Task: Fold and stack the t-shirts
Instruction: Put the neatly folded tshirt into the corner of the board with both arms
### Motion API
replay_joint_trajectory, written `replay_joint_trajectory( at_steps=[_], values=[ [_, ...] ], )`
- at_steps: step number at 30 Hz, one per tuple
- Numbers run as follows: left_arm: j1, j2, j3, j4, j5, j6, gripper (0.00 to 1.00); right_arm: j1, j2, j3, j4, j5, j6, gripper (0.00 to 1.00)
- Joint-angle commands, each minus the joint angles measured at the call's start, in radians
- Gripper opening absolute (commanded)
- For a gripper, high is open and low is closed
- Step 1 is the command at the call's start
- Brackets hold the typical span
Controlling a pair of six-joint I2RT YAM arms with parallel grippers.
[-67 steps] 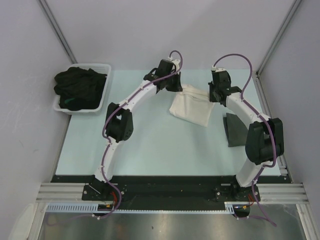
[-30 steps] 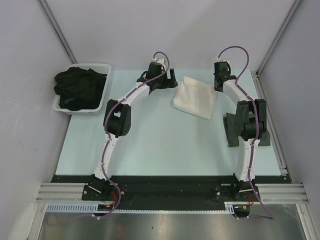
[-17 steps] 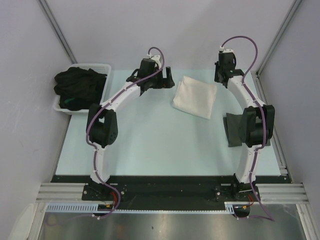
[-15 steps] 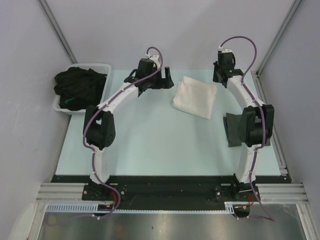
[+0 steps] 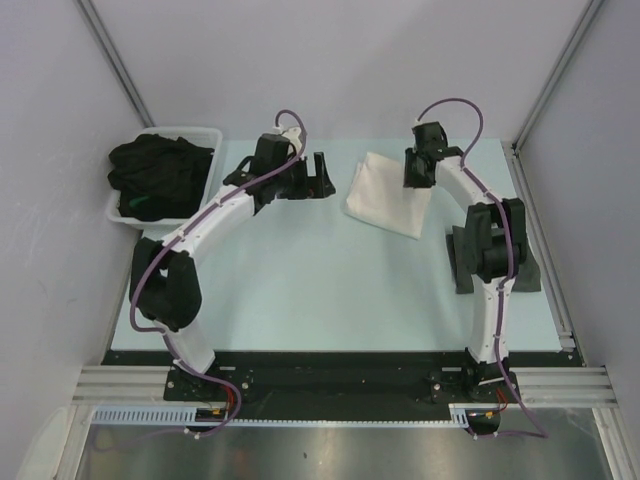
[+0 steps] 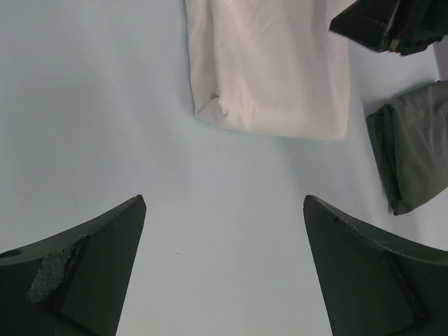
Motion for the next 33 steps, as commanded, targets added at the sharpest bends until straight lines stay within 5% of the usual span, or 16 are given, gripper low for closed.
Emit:
replay_joint_trajectory(
  at_steps=[1,33],
  values=[
    [-0.003,-0.065,0.011,-0.018,0.057,-0.022,1.00,-0.017,-0.141,-0.203,0.010,-0.009,0.031,0.34],
    [-0.066,-0.160,-0.021,-0.092,0.129,0.015,1.00,-0.023,-0.397,-0.654,0.044,-0.036,0.184,0.42]
  ],
)
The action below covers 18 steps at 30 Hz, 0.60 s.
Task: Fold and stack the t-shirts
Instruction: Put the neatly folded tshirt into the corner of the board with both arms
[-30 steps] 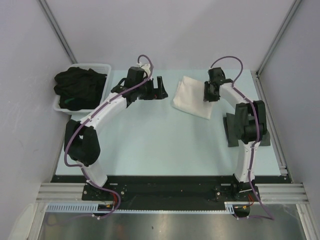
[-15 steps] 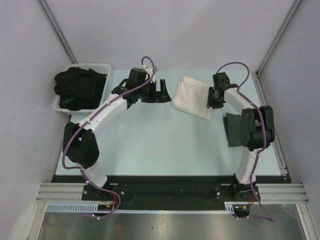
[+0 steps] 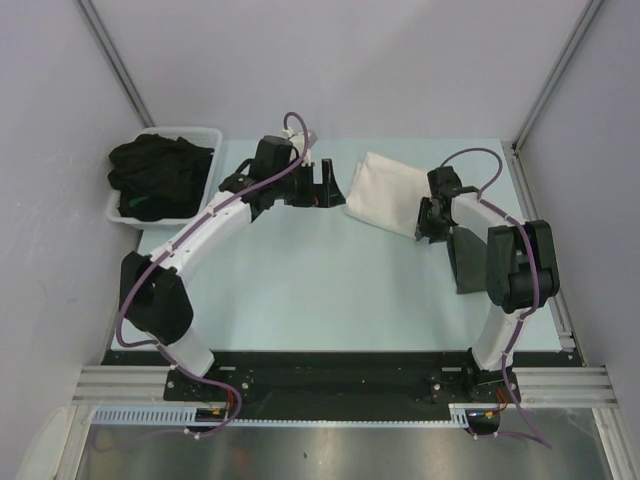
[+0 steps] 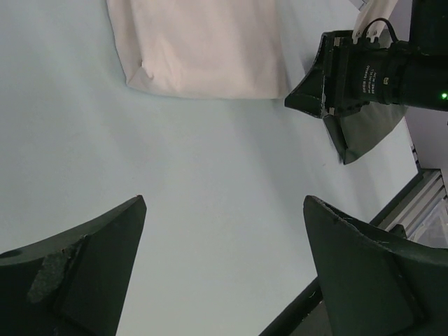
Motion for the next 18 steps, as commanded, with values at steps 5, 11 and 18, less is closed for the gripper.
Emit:
replay_joint_trajectory(
  at_steps=[5,11,18],
  values=[
    [-0.012,-0.091,-0.029,-0.041,-0.002,0.031,0.99,0.003,-0.048,-0.083,0.129,-0.025,0.079,0.43],
    [-0.012,-0.119,-0.041,-0.073,-0.014,0.046,1.00,0.000,-0.040,-0.091,0.192,-0.065,0.116,0.45],
    [-0.015,-0.136,-0.049,-0.088,-0.025,0.048,1.00,-0.009,-0.034,-0.094,0.218,-0.066,0.133,0.45]
  ],
)
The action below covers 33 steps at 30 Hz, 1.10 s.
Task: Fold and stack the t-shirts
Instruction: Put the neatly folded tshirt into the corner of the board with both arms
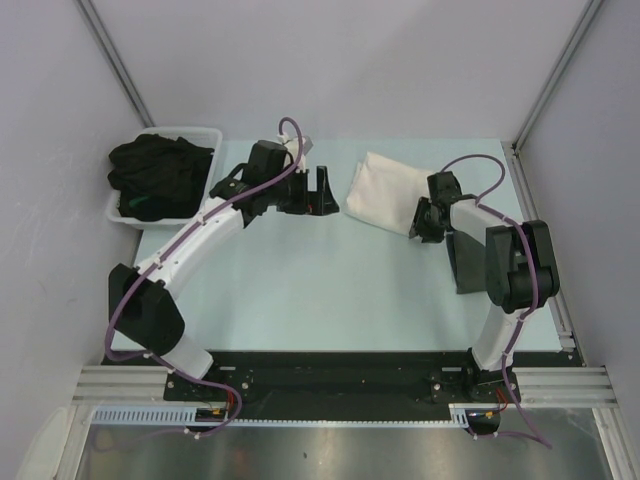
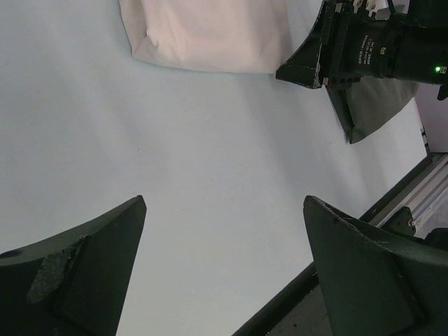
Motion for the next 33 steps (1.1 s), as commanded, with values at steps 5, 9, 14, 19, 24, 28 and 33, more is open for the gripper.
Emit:
replay_joint_trajectory(
  at_steps=[5,9,14,19,24,28,33],
  values=[
    [-0.015,-0.051,0.004,-0.011,-0.021,0.027,0.99,-0.017,-0.008,-0.003,0.069,-0.008,0.022,0.45],
    [-0.019,-0.051,0.016,-0.036,-0.025,0.036,0.99,-0.017,0.018,-0.006,0.096,-0.011,0.028,0.45],
    [-0.022,-0.054,0.016,-0.054,-0.028,0.047,1.00,-0.014,0.050,-0.009,0.124,-0.024,0.045,0.45],
    [-0.024,-0.051,0.022,-0.064,-0.033,0.054,0.99,-0.005,0.084,-0.009,0.135,-0.018,0.049,0.44],
    [-0.025,-0.035,0.032,-0.067,-0.030,0.056,0.99,0.001,0.096,-0.009,0.135,-0.020,0.048,0.40],
    [-0.027,-0.025,0.032,-0.065,-0.044,0.040,0.99,0.003,0.102,-0.009,0.128,-0.029,0.042,0.27],
    [-0.026,-0.003,0.010,-0.042,-0.010,-0.002,0.99,0.007,0.096,-0.009,0.118,-0.044,0.022,0.00]
  ],
)
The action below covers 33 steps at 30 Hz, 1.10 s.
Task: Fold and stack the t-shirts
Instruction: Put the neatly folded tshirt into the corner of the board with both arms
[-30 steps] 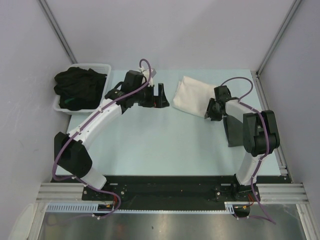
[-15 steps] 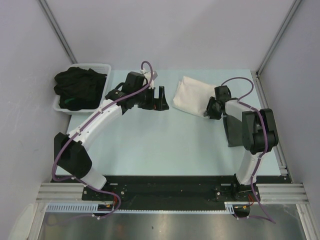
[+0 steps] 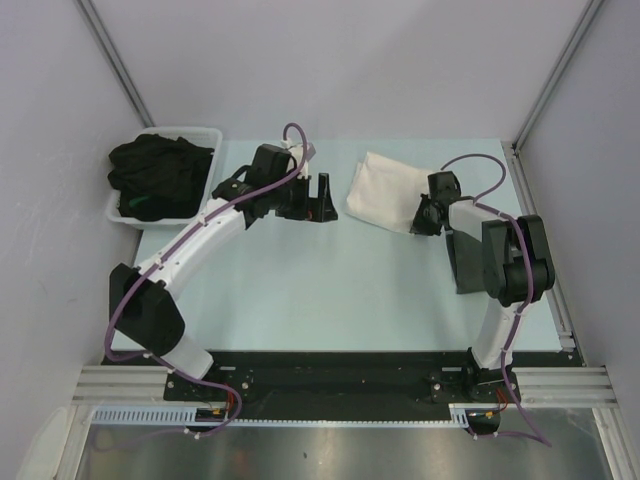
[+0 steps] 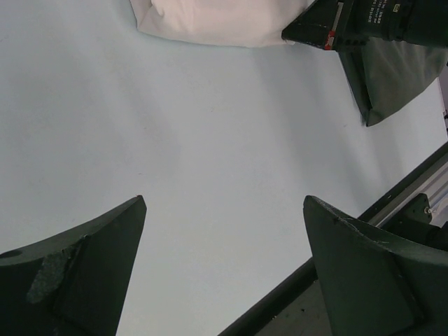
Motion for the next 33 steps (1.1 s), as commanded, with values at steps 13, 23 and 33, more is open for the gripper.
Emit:
replay_joint_trajectory(
  at_steps=[13,23,33],
  values=[
    [-0.006,0.105,0.105,0.108,-0.012,-0.039,1.00,0.124,-0.100,-0.021,-0.224,-0.121,-0.094,0.00],
    [0.068,0.240,0.196,0.240,0.066,-0.077,0.99,0.245,-0.396,-0.139,-0.439,-0.146,-0.099,0.00],
    [0.077,0.438,0.354,0.313,0.198,-0.120,0.99,0.340,-0.514,-0.254,-0.569,-0.121,-0.048,0.00]
  ],
)
